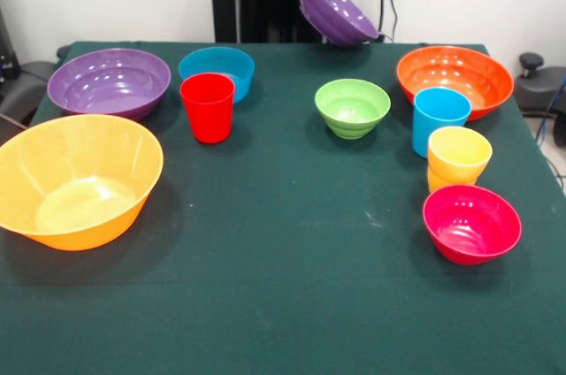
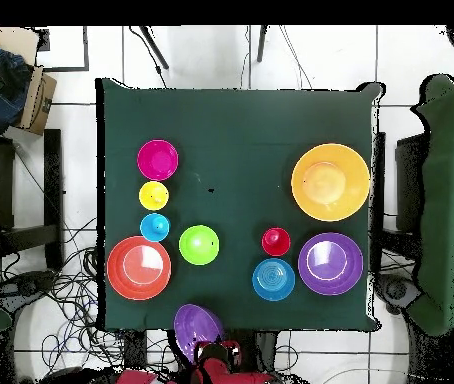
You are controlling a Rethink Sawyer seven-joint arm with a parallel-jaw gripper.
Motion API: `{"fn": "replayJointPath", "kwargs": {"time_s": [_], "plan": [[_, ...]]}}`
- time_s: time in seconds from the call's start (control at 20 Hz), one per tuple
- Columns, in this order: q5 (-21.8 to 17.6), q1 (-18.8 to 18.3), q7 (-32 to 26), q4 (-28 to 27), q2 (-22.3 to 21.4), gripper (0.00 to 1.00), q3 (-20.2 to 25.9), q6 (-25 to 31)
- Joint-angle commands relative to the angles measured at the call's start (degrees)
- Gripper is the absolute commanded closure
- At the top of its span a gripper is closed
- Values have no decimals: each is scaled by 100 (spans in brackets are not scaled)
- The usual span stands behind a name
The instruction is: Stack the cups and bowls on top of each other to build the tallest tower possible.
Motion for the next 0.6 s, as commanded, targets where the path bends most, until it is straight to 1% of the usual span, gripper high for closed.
{"fn": "replayJointPath", "kwargs": {"time_s": [0.05, 0.45, 0.6], "plan": [[-129, -139, 668, -164, -178, 100, 725, 719], [-38, -283, 652, 113, -896, 100, 896, 1247], [-29, -352, 642, 183, -1093, 100, 961, 1411]]}}
